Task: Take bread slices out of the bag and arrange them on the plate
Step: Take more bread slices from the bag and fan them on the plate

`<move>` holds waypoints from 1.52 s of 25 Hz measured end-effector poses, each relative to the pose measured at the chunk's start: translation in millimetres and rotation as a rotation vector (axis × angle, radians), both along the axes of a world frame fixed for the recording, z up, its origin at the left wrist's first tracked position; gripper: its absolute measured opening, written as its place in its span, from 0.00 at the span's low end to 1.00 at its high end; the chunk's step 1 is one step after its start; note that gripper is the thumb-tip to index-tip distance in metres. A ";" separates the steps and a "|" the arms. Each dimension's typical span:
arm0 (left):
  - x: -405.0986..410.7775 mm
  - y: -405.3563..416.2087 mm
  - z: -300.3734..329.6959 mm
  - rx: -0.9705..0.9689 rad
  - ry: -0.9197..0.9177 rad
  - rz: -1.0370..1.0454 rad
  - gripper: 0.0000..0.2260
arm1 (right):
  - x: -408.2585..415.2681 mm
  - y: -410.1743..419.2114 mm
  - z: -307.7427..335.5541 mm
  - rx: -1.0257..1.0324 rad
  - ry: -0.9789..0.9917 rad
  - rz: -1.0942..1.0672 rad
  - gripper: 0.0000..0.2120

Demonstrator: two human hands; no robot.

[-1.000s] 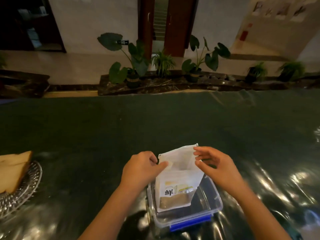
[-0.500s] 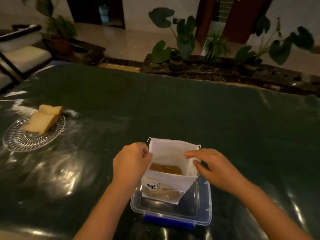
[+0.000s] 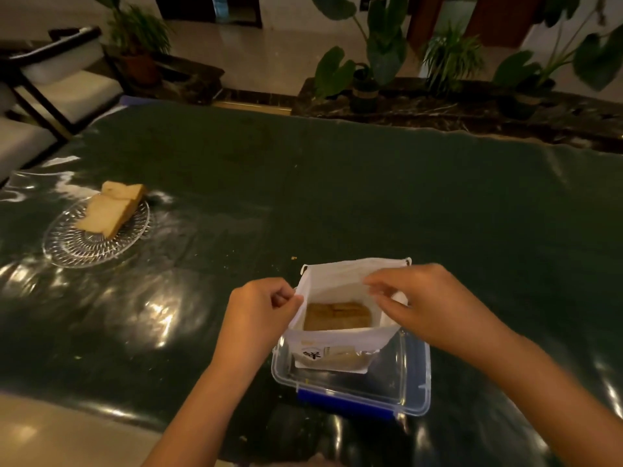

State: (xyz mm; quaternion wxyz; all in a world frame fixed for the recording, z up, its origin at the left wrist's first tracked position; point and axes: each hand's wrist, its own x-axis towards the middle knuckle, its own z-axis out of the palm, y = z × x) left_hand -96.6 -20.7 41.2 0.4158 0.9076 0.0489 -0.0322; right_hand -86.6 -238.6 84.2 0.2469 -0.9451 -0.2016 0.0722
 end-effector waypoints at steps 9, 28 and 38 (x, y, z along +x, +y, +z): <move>-0.4 8.8 -4.1 -0.033 0.029 -0.059 0.06 | 60.2 51.4 -72.3 -0.413 0.704 0.078 0.29; -3.9 5.1 -13.5 -0.105 0.134 -0.094 0.05 | 41.4 43.6 -155.7 -0.358 0.419 -0.225 0.15; 9.5 3.1 -2.4 -0.170 0.061 -0.084 0.06 | 43.5 33.4 -85.5 -0.292 0.170 -0.094 0.08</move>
